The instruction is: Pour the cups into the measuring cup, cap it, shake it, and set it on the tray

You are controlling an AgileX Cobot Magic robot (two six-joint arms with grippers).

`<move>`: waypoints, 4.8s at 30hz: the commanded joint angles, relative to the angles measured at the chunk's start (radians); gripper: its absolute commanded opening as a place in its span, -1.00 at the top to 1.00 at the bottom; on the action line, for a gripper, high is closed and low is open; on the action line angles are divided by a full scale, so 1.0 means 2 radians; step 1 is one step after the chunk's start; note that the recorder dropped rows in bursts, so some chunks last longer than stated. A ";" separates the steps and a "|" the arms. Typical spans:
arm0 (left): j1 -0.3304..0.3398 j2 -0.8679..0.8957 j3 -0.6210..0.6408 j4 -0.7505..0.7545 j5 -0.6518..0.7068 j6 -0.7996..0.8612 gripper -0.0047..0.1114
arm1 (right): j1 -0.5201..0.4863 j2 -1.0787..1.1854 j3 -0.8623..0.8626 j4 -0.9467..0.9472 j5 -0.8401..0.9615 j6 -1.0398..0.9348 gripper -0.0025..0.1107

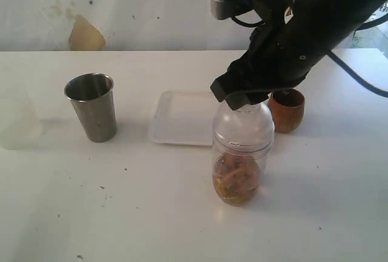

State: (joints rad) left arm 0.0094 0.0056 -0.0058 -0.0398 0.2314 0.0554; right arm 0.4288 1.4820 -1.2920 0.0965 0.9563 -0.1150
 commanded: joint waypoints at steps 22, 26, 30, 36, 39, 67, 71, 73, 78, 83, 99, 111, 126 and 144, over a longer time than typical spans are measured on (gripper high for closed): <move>0.002 -0.003 0.003 0.001 0.001 0.000 0.91 | 0.001 -0.002 0.014 -0.008 -0.006 -0.009 0.96; 0.002 -0.003 0.003 0.001 0.001 0.000 0.91 | 0.001 -0.002 0.014 -0.008 -0.008 -0.009 0.96; 0.002 -0.003 0.003 0.001 0.001 0.000 0.91 | 0.001 -0.002 0.014 -0.008 -0.007 -0.009 0.96; 0.002 -0.003 0.003 0.001 0.001 0.000 0.91 | 0.001 -0.002 0.014 -0.008 0.024 -0.009 0.96; 0.002 -0.003 0.003 0.001 0.001 0.000 0.91 | 0.001 0.003 0.014 -0.006 0.025 -0.009 0.96; 0.002 -0.003 0.003 0.001 0.001 0.000 0.91 | 0.001 -0.053 -0.013 -0.011 -0.018 -0.012 0.11; 0.002 -0.003 0.003 0.001 0.001 0.000 0.91 | 0.001 -0.058 -0.013 -0.011 -0.014 -0.010 0.66; 0.002 -0.003 0.003 0.001 0.001 0.000 0.91 | 0.001 -0.057 -0.010 -0.011 -0.011 -0.021 0.95; 0.002 -0.003 0.003 0.001 0.001 0.000 0.91 | 0.001 -0.048 0.004 -0.011 -0.011 -0.022 0.96; 0.002 -0.003 0.003 0.001 0.001 0.000 0.91 | 0.001 -0.037 0.014 -0.015 -0.002 -0.022 0.96; 0.002 -0.003 0.003 0.001 0.001 0.000 0.91 | 0.001 -0.010 0.014 -0.008 0.009 -0.021 0.96; 0.002 -0.003 0.003 0.001 0.001 0.000 0.91 | 0.001 0.009 0.014 0.015 0.020 -0.021 0.96; 0.002 -0.003 0.003 0.001 0.001 0.000 0.91 | 0.001 0.022 0.014 0.016 0.039 -0.032 0.96; 0.002 -0.003 0.003 0.001 0.001 0.000 0.91 | 0.001 -0.067 -0.020 0.014 -0.040 -0.034 0.72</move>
State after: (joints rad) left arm 0.0094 0.0056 -0.0058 -0.0398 0.2314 0.0554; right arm 0.4288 1.3866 -1.2996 0.1284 0.8926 -0.1730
